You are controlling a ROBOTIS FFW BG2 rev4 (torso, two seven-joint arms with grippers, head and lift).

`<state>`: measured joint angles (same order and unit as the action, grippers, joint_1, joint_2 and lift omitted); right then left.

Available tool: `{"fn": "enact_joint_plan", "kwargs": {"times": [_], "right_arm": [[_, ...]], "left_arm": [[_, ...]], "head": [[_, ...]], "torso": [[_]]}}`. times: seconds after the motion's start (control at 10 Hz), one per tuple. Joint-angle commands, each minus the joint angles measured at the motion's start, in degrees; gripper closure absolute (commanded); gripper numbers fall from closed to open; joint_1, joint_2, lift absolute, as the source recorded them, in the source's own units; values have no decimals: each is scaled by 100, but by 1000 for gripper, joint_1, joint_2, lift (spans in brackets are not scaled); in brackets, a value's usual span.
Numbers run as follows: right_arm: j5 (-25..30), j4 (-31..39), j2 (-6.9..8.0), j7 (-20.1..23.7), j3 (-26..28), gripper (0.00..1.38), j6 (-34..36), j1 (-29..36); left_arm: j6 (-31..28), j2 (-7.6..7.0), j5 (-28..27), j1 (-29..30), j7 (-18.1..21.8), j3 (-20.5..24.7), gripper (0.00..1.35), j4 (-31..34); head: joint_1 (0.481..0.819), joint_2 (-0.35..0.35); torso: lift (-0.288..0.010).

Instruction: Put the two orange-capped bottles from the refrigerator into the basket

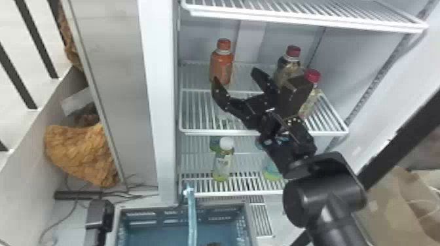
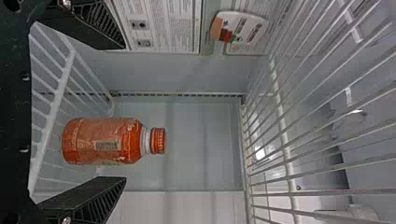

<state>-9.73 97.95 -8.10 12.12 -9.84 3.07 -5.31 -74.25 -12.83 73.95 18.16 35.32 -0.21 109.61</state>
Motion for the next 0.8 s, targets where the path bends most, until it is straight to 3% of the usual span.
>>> {"fn": "enact_joint_plan", "kwargs": {"times": [0.0, 0.7], "right_arm": [[2, -409, 1, -96, -101, 42, -83, -355], [-32, -2138, -8, -579, -524, 15, -350, -1551]], "left_arm": [[0, -18, -2, -30, -7, -47, 1204, -14], [0, -62, 21, -30, -7, -139, 1204, -70]], "head": [[695, -163], [695, -163]], "torso": [[-40], [-40]]}}
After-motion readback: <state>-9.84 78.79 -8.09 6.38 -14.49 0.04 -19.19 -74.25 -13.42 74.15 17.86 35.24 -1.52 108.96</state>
